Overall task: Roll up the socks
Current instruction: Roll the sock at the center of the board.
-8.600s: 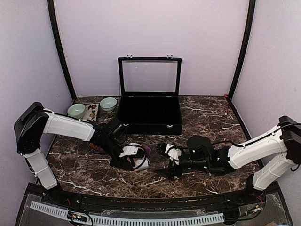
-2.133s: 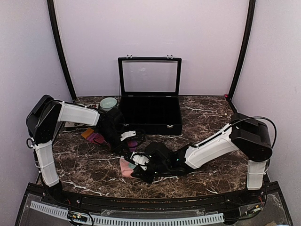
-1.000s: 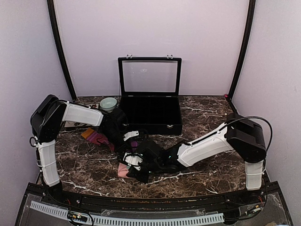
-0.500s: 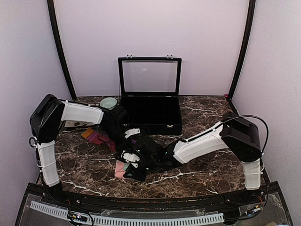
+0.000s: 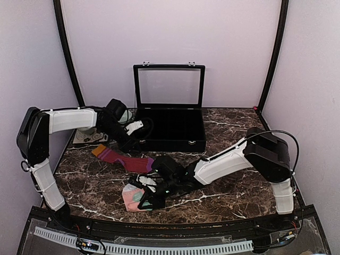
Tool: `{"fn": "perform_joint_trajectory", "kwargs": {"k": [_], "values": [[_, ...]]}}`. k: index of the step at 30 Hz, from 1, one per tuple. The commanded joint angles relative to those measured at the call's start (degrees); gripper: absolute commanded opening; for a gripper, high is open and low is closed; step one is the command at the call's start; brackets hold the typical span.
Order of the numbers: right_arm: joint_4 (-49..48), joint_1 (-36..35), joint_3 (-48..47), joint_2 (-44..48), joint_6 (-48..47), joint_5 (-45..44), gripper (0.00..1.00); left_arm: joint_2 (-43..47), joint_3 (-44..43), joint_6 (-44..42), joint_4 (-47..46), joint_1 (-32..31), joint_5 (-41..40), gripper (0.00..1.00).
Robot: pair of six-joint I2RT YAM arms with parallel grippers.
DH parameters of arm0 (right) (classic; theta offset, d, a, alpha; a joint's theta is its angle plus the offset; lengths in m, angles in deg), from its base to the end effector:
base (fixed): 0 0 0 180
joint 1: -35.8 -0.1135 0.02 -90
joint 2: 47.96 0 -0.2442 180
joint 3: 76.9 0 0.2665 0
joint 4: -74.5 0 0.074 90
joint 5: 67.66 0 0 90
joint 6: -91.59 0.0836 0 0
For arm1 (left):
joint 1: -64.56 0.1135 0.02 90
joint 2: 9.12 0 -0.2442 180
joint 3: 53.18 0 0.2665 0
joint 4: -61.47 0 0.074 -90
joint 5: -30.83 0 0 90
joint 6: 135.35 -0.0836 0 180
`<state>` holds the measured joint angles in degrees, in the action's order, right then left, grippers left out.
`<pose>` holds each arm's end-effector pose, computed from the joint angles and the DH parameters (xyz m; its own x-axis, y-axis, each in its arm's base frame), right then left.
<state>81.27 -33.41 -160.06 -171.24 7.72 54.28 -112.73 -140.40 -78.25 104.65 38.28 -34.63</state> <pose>0.1208 0.4428 0.0401 -0.3561 -0.6825 -0.6383 -0.8887 0.0363 0.4570 0.3515 -0.2123 0.1463 -0.3279 0.7130 -0.6198 0.9165 0.3993 -0.0256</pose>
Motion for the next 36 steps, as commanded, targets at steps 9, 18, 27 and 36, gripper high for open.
{"fn": "perform_joint_trajectory", "kwargs": {"k": [9,18,27,36], "values": [[40.8,1.1,4.5,-18.4,3.3,-2.8,0.09,21.7,20.1,-17.4,8.3,8.7,8.2,0.42],[34.5,4.7,8.0,-14.8,7.5,-3.1,0.09,14.8,24.4,-11.7,4.0,1.0,5.0,0.35],[30.6,5.0,10.1,-13.1,9.9,-5.3,0.09,8.0,21.5,-12.0,6.3,-3.6,3.4,0.35],[24.7,5.0,14.4,-10.4,13.2,-7.7,0.09,3.9,20.6,-9.2,3.6,-7.9,1.6,0.30]]}}
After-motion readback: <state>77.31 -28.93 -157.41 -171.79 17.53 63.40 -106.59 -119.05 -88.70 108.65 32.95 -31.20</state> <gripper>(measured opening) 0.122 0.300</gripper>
